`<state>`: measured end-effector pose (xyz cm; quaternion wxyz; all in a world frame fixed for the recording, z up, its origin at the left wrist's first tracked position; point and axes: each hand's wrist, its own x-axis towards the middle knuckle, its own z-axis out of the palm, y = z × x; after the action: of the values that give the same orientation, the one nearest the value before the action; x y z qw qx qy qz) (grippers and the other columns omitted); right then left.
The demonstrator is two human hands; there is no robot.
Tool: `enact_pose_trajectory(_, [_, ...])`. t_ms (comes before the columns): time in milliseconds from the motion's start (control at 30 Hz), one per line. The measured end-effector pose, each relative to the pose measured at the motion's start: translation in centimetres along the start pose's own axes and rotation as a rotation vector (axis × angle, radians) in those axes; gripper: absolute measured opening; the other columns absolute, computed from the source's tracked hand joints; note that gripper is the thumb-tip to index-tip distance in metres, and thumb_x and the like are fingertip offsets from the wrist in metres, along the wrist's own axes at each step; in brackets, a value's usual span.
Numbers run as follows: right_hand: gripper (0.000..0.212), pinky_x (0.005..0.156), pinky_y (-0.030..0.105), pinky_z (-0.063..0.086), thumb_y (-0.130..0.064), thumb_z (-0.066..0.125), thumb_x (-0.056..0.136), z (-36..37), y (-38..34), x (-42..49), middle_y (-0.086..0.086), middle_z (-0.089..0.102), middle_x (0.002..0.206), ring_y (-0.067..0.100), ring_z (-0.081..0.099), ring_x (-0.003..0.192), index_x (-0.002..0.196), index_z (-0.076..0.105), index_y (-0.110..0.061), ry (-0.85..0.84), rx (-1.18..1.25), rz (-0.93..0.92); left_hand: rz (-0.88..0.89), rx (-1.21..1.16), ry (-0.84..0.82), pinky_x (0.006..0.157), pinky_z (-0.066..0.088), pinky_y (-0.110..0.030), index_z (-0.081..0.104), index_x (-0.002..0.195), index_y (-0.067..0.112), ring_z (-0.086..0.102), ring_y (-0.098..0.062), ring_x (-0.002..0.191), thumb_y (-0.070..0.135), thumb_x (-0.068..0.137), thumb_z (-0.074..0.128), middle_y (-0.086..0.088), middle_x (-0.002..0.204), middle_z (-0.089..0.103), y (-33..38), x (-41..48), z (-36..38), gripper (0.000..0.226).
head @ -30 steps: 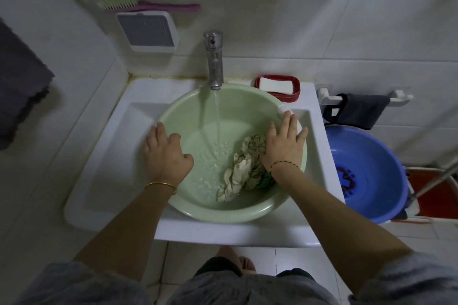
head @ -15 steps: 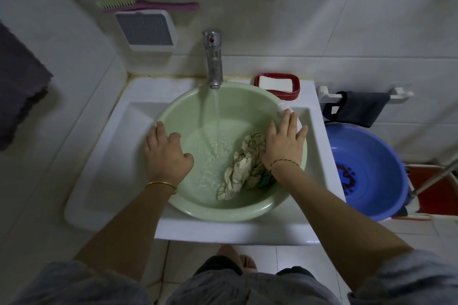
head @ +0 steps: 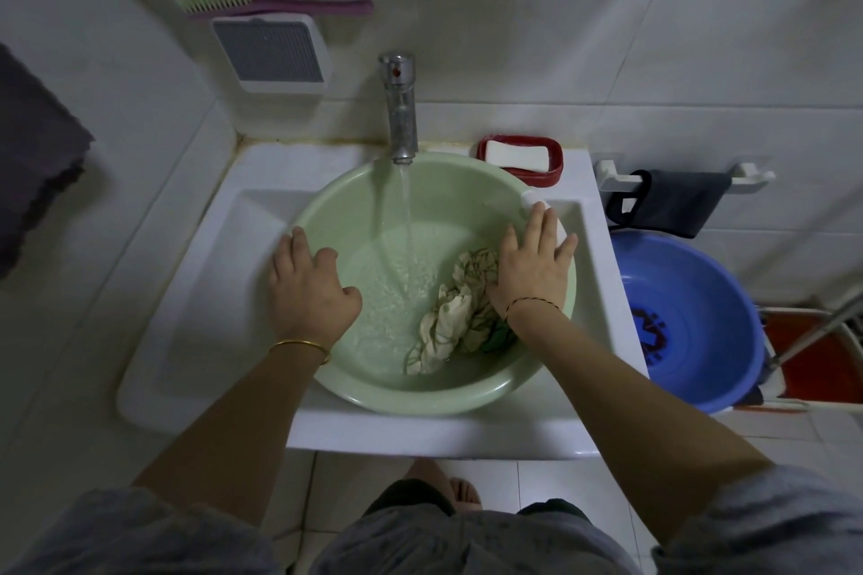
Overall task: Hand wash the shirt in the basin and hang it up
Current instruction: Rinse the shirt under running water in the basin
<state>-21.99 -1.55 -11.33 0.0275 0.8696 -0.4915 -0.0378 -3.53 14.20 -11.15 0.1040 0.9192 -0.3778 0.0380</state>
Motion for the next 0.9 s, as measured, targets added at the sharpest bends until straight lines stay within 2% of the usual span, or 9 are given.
enact_pose_trajectory(233, [0.07,0.114,0.06,0.006,-0.039,0.053,0.091,0.21,-0.16,0.16,0.024,-0.009,0.155,0.039,-0.008,0.144,0.148,0.02,-0.015,0.011,0.008,0.004,-0.005,0.003,-0.042,0.108,0.026,-0.049,0.063,0.113,0.005,0.03,-0.042,0.135,0.014,0.059,0.067,-0.027,0.145,0.035,-0.09,0.09,0.13,0.055])
enact_pose_trajectory(500, [0.07,0.114,0.061,0.006,-0.038,0.053,0.091,0.32,-0.13,0.18,0.024,-0.009,0.155,0.04,-0.009,0.144,0.148,0.02,-0.015,0.012,0.008,0.0,-0.009,0.012,-0.048,0.108,0.025,-0.049,0.062,0.113,0.006,0.029,-0.041,0.135,0.015,0.06,0.065,-0.026,0.145,0.034,-0.02,0.05,0.07,0.054])
enact_pose_trajectory(700, [0.069,0.114,0.061,0.006,-0.035,0.055,0.09,0.49,-0.14,0.26,0.023,-0.007,0.156,0.04,-0.007,0.144,0.148,0.022,-0.014,0.027,0.024,0.005,0.003,0.016,-0.023,0.106,0.029,-0.05,0.064,0.11,0.004,0.033,-0.043,0.132,0.023,0.057,0.052,-0.027,0.142,0.038,-0.05,0.07,0.12,0.058])
enact_pose_trajectory(900, [0.07,0.114,0.061,0.006,-0.037,0.053,0.091,0.49,-0.15,0.27,0.023,-0.007,0.156,0.04,-0.008,0.144,0.148,0.02,-0.014,0.025,0.018,0.006,-0.009,0.036,-0.037,0.108,0.026,-0.048,0.063,0.112,0.006,0.031,-0.041,0.134,0.022,0.059,0.056,-0.026,0.144,0.036,0.07,0.0,-0.11,0.056])
